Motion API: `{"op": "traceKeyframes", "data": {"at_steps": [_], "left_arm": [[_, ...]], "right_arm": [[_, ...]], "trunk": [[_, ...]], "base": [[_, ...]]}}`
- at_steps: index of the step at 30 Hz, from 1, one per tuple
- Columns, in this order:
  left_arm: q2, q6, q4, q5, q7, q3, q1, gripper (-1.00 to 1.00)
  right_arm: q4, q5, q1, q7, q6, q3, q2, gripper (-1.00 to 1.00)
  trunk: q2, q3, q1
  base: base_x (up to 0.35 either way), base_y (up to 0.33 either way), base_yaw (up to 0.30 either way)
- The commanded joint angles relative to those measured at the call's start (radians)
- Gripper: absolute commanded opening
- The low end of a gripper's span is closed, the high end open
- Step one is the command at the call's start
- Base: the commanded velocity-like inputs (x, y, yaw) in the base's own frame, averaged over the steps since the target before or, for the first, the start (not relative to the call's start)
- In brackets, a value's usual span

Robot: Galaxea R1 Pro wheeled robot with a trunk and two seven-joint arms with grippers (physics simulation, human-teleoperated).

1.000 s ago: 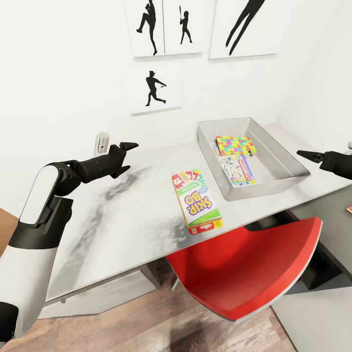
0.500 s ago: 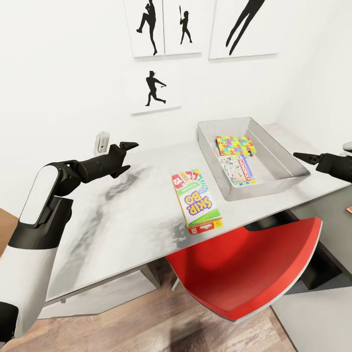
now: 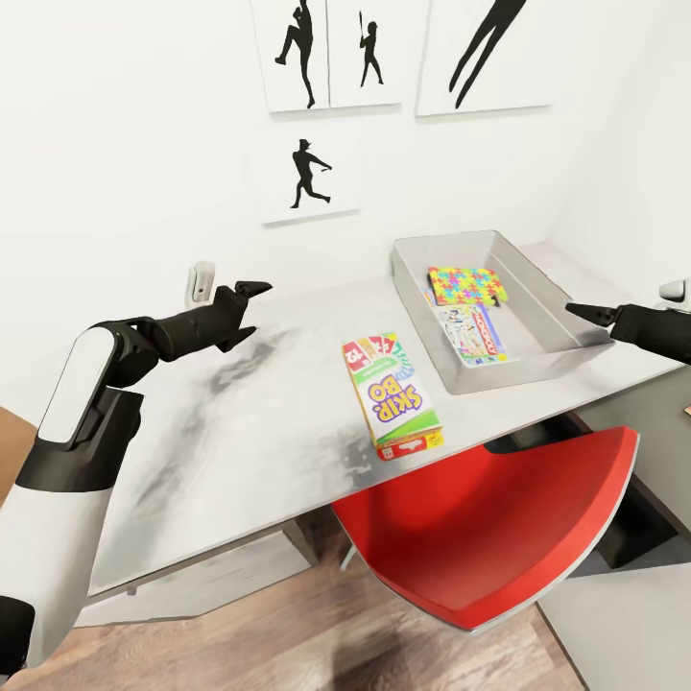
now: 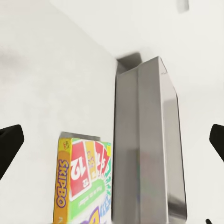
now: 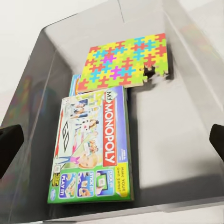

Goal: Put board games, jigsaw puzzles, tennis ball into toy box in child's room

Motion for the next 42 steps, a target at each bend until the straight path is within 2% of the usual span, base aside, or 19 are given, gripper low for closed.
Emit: {"op": "traceKeyframes", "data": {"at_steps": [1,34,42], "left_arm": [[0.001,-0.001,-0.001,0.009,0.008,-0.001,-0.001,1.0],[0.001,0.021,-0.002,0.006,0.008,0.0,0.001,1.0],[0.001,0.023,-0.003,0.003,0.01,-0.002,0.002,1.0]], "right_arm": [[0.0,0.009,-0.001,0.01,0.005,0.0,0.0,1.0],[0.0,0.01,0.001,0.005,0.005,0.016,0.003,1.0],[0.001,0.011,0.02,0.001,0.005,0.015,0.003,1.0]], "trunk": [[0.0,-0.001,0.0],[0.0,-0.001,0.0],[0.0,-0.001,0.0]], "base": [[0.0,0.175,0.0],[0.0,0.294,0.0],[0.0,0.164,0.0]]}}
